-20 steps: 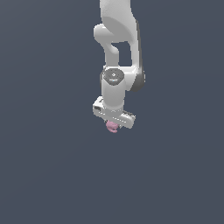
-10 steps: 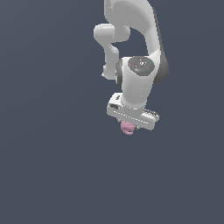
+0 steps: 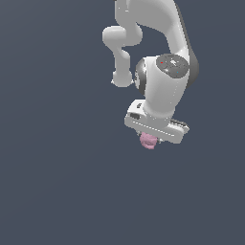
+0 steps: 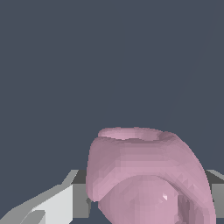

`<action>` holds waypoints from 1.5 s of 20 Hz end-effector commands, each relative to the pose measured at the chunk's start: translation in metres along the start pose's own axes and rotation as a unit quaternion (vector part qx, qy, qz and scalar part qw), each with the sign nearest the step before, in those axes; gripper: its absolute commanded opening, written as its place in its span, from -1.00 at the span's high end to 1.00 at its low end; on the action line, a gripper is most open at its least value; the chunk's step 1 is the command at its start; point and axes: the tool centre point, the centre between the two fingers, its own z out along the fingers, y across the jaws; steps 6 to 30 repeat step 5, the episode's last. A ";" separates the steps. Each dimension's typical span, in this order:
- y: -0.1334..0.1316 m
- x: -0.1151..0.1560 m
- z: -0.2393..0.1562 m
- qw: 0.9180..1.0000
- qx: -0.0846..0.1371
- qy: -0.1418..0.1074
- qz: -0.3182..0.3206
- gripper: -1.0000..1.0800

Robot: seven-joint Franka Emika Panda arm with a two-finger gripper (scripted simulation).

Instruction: Pick up the object and move it to a goal position.

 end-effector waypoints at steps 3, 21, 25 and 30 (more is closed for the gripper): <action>-0.004 0.001 -0.003 1.000 0.000 0.000 0.000 1.00; -0.003 0.002 -0.002 1.000 0.000 0.000 0.000 1.00; -0.003 0.002 -0.002 1.000 0.000 0.000 0.000 1.00; -0.003 0.002 -0.002 1.000 0.000 0.000 0.000 1.00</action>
